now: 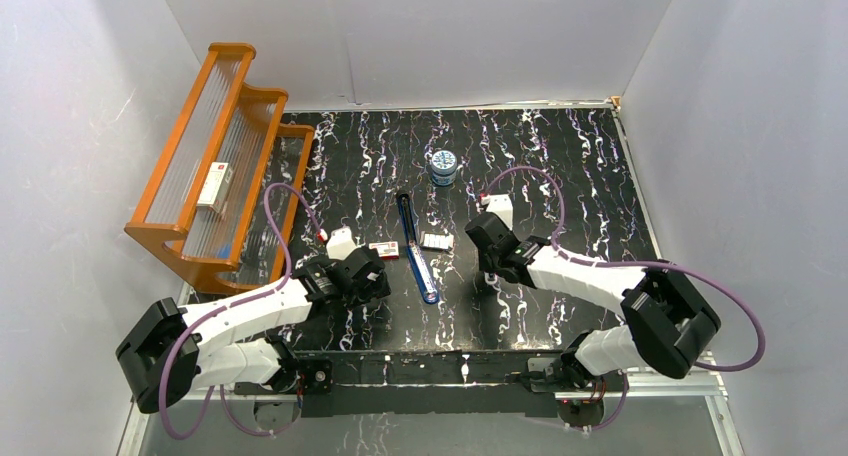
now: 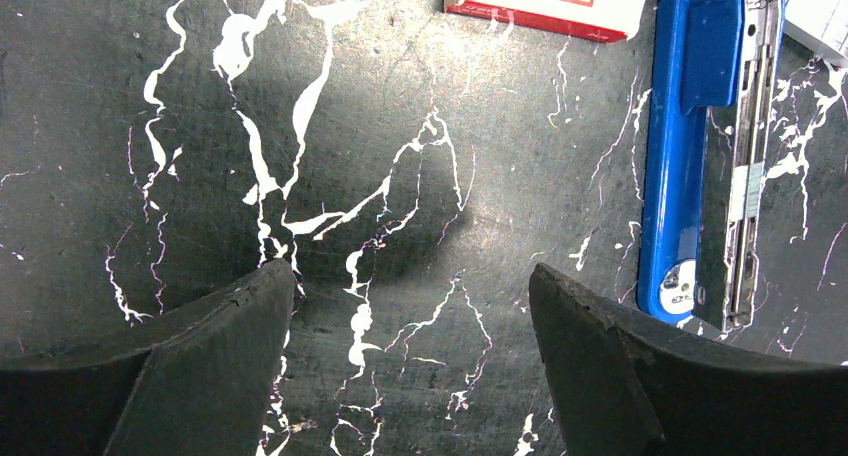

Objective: Load the staples into the stapler

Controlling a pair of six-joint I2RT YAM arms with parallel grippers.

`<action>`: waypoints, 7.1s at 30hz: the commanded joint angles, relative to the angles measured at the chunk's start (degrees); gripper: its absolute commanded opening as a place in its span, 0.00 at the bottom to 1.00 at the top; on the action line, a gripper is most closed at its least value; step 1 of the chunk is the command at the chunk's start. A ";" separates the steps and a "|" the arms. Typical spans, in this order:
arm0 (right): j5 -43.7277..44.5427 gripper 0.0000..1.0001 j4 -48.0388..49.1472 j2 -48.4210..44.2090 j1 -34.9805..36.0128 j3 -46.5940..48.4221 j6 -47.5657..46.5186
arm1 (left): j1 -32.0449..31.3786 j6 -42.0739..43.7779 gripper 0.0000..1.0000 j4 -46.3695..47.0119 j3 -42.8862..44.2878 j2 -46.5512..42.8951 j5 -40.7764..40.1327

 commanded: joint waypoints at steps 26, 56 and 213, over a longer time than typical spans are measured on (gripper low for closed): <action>-2.66 0.27 -0.46 -0.88 0.23 0.56 1.18 | 0.22 -0.19 0.85 -0.64 0.94 -0.93 -1.70; -3.97 0.32 -1.76 -9.02 0.23 2.49 -1.81 | 0.18 -0.70 0.85 -0.96 0.48 -3.18 -2.05; 3.19 0.22 2.57 -3.49 26.01 3.14 6.06 | 2.26 -14.28 0.04 26.43 -1.78 39.96 27.16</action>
